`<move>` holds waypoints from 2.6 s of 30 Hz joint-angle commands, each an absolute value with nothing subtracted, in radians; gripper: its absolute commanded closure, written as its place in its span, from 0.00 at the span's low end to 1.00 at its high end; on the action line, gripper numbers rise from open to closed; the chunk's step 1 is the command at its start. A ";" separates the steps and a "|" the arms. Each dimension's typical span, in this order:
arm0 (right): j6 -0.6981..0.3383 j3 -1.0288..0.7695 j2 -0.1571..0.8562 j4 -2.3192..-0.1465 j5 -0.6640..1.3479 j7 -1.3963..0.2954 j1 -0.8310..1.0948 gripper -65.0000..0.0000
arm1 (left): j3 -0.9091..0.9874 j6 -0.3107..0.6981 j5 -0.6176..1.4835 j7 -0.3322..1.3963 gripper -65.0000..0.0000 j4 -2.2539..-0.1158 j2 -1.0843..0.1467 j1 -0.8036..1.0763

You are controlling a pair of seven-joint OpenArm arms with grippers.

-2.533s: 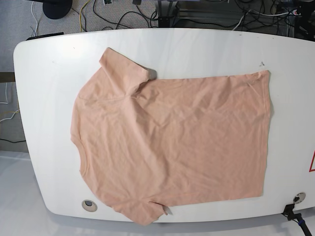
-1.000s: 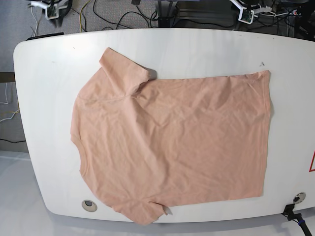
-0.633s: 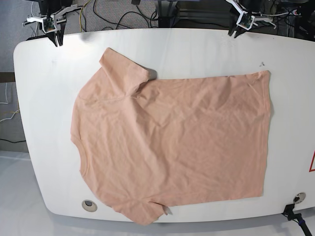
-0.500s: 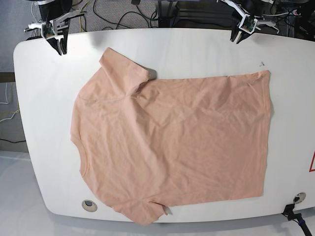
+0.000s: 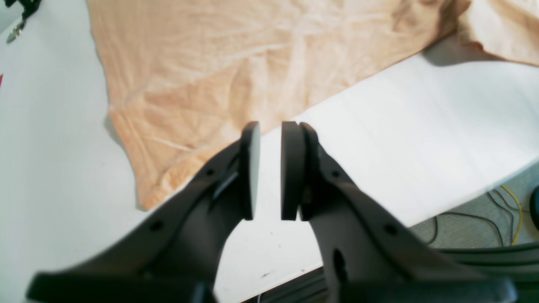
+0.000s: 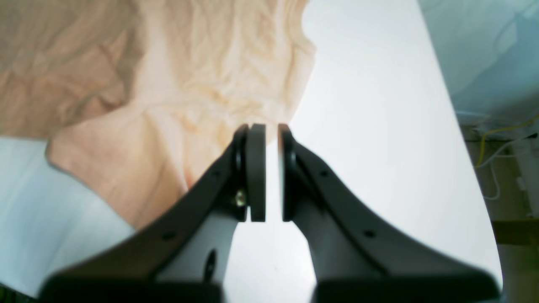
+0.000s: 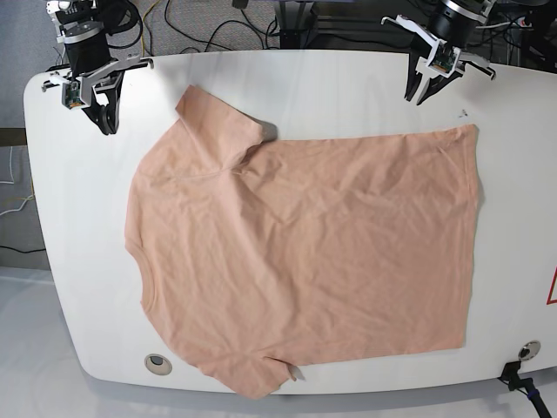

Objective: Fold the T-shirt properly
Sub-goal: 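Move both grippers down over the shoulder edge of the peach T-shirt, then position right gripper above the sleeve shoulder, left above the other shoulder corner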

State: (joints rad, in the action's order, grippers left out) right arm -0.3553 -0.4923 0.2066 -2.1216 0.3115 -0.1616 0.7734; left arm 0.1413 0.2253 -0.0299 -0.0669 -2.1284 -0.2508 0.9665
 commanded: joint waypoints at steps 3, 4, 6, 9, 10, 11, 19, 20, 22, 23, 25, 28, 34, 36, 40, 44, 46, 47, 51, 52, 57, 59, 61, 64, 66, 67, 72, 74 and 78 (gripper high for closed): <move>-0.356 -0.504 0.201 -2.142 0.316 -0.146 0.757 0.95 | 0.145 0.224 -0.023 -0.094 0.85 -2.173 -0.256 0.965; -0.357 -0.502 0.202 -2.141 0.313 -0.146 0.754 0.95 | 0.145 0.224 -0.024 -0.092 0.84 -2.177 -0.256 0.964; -0.361 -0.500 0.204 -2.138 0.312 -0.145 0.753 0.95 | 0.146 0.222 -0.024 -0.088 0.81 -2.183 -0.256 0.957; -0.364 -0.501 0.207 -2.138 0.305 -0.147 0.753 0.95 | 0.144 0.219 -0.029 -0.069 0.78 -2.183 -0.259 0.940; -0.364 -0.501 0.207 -2.138 0.303 -0.151 0.754 0.95 | 0.141 0.217 -0.027 -0.063 0.77 -2.182 -0.259 0.934; -0.365 -0.501 0.207 -2.136 0.302 -0.156 0.753 0.96 | 0.140 0.222 -0.027 -0.051 0.76 -2.183 -0.261 0.928; -0.373 -0.502 0.208 -2.133 0.297 -0.194 0.745 0.97 | 0.253 0.335 0.103 0.068 0.75 -2.197 -0.260 0.894; -0.372 -0.504 0.208 -2.131 0.296 -0.193 0.747 0.97 | 0.283 0.344 0.118 0.079 0.76 -2.205 -0.259 0.890; -0.372 -0.503 0.210 -2.132 0.296 -0.197 0.746 0.97 | 0.336 0.362 0.142 0.102 0.75 -2.218 -0.258 0.884; -0.376 -0.501 0.211 -2.133 0.294 -0.199 0.746 0.98 | 0.362 0.366 0.149 0.111 0.75 -2.225 -0.258 0.878; -0.380 -0.502 0.206 -2.130 0.312 -0.197 0.728 0.97 | 0.356 0.364 0.138 0.100 0.75 -2.231 -0.259 0.871; -0.388 -0.504 0.201 -2.074 0.328 -0.202 0.674 0.97 | 0.353 0.360 0.144 0.118 0.72 -2.228 -0.258 0.848; -0.283 -0.483 0.198 -2.004 0.300 -0.201 0.638 0.97 | 0.423 0.364 0.308 0.264 0.66 -2.219 -0.266 0.757; -0.192 -0.449 0.198 -2.013 0.249 -0.210 0.646 0.98 | 0.464 0.367 0.340 0.300 0.65 -2.216 -0.280 0.737; -0.105 -0.374 0.198 -1.995 0.160 -0.242 0.648 0.96 | 0.509 0.372 0.340 0.339 0.64 -2.197 -0.349 0.701; -0.084 -0.315 0.198 -1.931 0.125 -0.272 0.626 0.92 | 0.522 0.369 0.326 0.346 0.64 -2.188 -0.401 0.690; -0.089 -0.299 0.197 -1.883 0.126 -0.290 0.596 0.85 | 0.524 0.369 0.323 0.343 0.63 -2.183 -0.417 0.689; -0.095 -0.296 0.199 -1.854 0.130 -0.302 0.585 0.81 | 0.525 0.368 0.325 0.338 0.62 -2.180 -0.424 0.689; -0.154 -0.300 0.198 -1.748 0.152 -0.325 0.535 0.70 | 0.530 0.370 0.325 0.334 0.62 -2.162 -0.447 0.677; -0.173 -0.303 0.198 -1.729 0.164 -0.323 0.528 0.68 | 0.529 0.370 0.324 0.334 0.62 -2.165 -0.452 0.676; -0.221 -0.302 0.189 -1.711 0.192 -0.332 0.489 0.67 | 0.535 0.384 0.367 0.321 0.62 -2.167 -0.447 0.675; -0.229 -0.300 0.189 -1.706 0.198 -0.338 0.467 0.67 | 0.534 0.394 0.406 0.330 0.62 -2.158 -0.442 0.674; -0.228 -0.301 0.187 -1.699 0.198 -0.341 0.446 0.67 | 0.537 0.403 0.428 0.332 0.62 -2.153 -0.441 0.673; -0.226 -0.299 0.183 -1.695 0.196 -0.347 0.425 0.67 | 0.541 0.407 0.455 0.339 0.62 -2.141 -0.438 0.670; -0.223 -0.298 0.179 -1.692 0.196 -0.354 0.417 0.67 | 0.551 0.408 0.476 0.342 0.62 -2.139 -0.436 0.668; -0.221 -0.299 0.177 -1.691 0.198 -0.359 0.419 0.67 | 0.557 0.406 0.490 0.348 0.62 -2.138 -0.438 0.665; -0.220 -0.298 0.169 -1.693 0.195 -0.403 0.426 0.66 | 0.584 0.404 0.509 0.364 0.62 -2.117 -0.432 0.629; -0.221 -0.313 0.166 -1.693 0.192 -0.431 0.434 0.66 | 0.585 0.406 0.511 0.368 0.62 -2.090 -0.431 0.603; -0.213 -0.374 0.165 -1.699 0.203 -0.491 0.443 0.64 | 0.582 0.413 0.499 0.383 0.62 -2.008 -0.429 0.554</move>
State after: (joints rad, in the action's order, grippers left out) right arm -0.2230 -0.3500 0.1581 -1.6901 0.2092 -0.4500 0.4324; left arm 0.5751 0.4168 0.4950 0.3988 -2.0178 -0.4171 0.5625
